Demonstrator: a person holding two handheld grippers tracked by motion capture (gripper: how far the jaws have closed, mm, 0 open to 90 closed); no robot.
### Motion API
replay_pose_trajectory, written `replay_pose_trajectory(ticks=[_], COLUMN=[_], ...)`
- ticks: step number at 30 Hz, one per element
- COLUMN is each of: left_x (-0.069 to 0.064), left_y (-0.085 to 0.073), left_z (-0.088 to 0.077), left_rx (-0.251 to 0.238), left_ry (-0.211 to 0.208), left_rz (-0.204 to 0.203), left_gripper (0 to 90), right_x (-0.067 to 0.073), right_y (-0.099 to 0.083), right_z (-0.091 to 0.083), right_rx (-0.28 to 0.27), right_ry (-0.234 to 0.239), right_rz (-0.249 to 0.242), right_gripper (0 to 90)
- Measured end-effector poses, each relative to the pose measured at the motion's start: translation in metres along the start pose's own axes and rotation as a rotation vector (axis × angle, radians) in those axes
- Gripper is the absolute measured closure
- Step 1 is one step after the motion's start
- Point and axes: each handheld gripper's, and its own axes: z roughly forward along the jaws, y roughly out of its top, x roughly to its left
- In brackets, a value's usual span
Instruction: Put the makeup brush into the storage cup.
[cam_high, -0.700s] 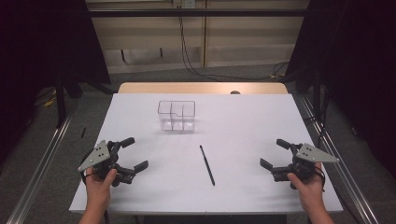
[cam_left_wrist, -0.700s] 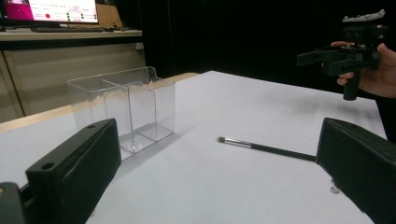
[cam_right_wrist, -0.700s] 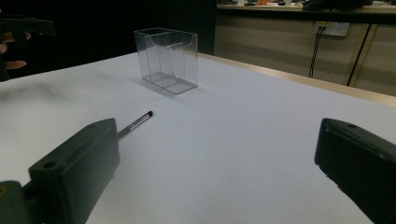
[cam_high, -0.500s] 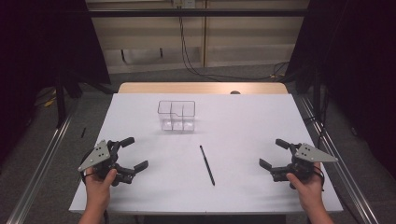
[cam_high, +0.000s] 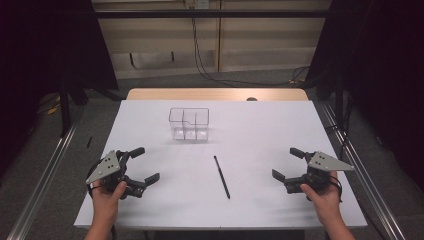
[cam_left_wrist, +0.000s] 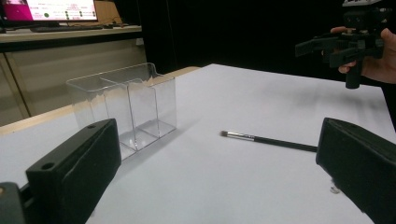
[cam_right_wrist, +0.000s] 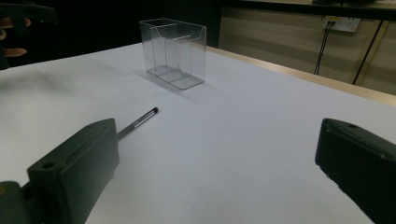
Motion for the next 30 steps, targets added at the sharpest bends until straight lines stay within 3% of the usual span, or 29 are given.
replay_pose_trajectory(ticks=[16,30], left_x=[0.001,0.001], left_y=[0.0,0.0], left_z=[0.0,0.0], left_rx=[-0.001,0.007], left_ry=[0.006,0.005], left_rz=[0.002,0.009], left_gripper=[0.0,0.0], right_x=[0.006,0.008], right_y=[0.005,0.01], right_z=[0.017,0.023], right_rx=[0.068,0.077], right_ry=[0.013,0.018], right_rz=[-0.021,-0.027], right_gripper=[0.0,0.0])
